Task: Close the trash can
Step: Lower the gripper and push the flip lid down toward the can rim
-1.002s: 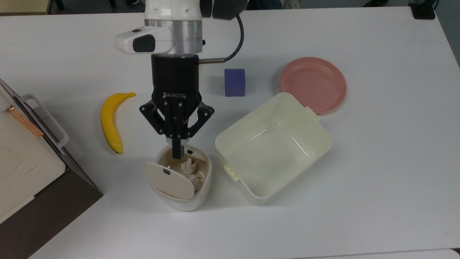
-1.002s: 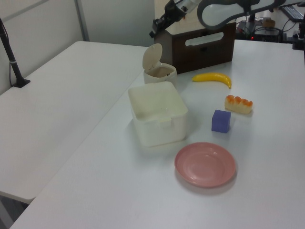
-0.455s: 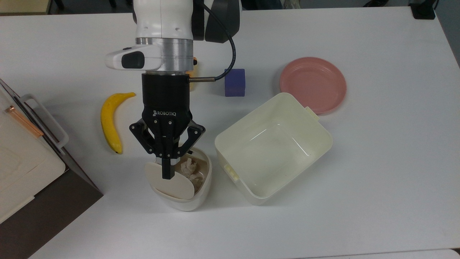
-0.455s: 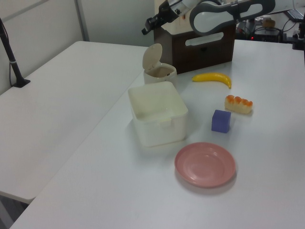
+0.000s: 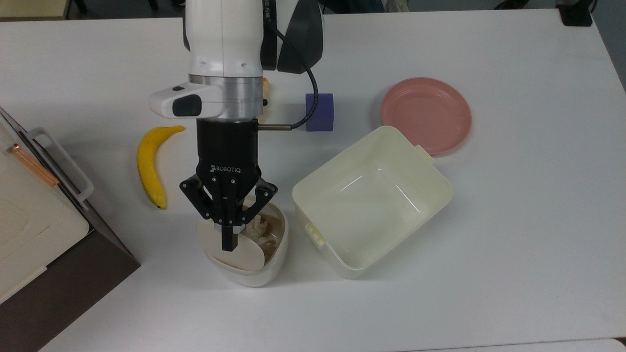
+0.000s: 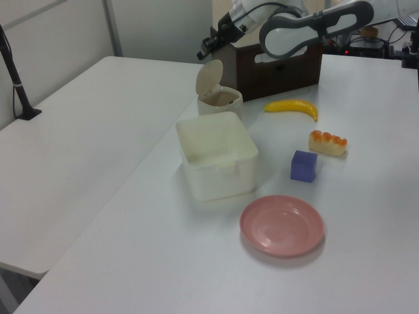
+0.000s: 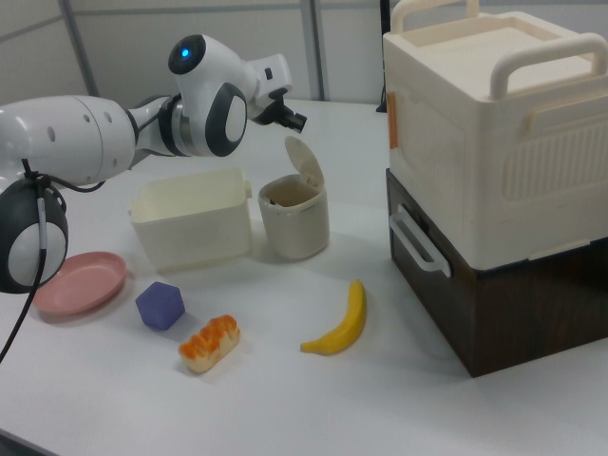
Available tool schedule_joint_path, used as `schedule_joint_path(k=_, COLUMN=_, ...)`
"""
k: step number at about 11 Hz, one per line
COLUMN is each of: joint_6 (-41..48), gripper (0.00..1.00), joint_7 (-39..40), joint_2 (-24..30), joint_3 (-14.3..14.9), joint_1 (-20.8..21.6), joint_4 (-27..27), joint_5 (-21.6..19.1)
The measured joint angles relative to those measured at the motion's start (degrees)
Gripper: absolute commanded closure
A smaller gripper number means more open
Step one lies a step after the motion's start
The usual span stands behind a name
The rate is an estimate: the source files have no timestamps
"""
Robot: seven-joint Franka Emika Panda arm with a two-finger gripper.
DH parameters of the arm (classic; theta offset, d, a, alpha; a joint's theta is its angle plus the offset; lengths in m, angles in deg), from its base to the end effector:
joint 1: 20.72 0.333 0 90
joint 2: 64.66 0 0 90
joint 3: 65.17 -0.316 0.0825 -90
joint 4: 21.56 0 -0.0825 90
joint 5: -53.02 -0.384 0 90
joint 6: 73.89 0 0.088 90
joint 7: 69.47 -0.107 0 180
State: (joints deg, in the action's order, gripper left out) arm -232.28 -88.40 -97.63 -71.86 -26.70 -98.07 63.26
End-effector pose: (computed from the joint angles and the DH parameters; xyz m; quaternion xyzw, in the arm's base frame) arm 0.7684 -0.0079 0.5008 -0.9029 0.1041 -0.4158 0.0319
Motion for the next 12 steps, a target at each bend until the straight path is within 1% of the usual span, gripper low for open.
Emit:
schedule_joint_path(k=4, joint_6=0.00, gripper=1.00, joint_7=-0.13, joint_2=0.03, joint_3=0.04, joint_1=0.00, joint_4=-2.26, joint_5=2.51)
schedule_joint_path(k=7, joint_6=0.00, gripper=1.00, joint_7=-0.13, joint_2=0.33, joint_3=0.15, joint_1=-0.04, joint_4=-3.53, joint_5=3.12)
schedule_joint_path(k=10, joint_6=0.00, gripper=1.00, joint_7=-0.20, joint_2=1.96, joint_3=0.22, joint_1=-0.86, joint_4=-6.46, joint_5=5.43)
schedule_joint_path(k=12, joint_6=-0.19, gripper=1.00, joint_7=-0.20, joint_2=4.03, joint_3=0.22, joint_1=-1.25, joint_4=-9.50, joint_5=6.48)
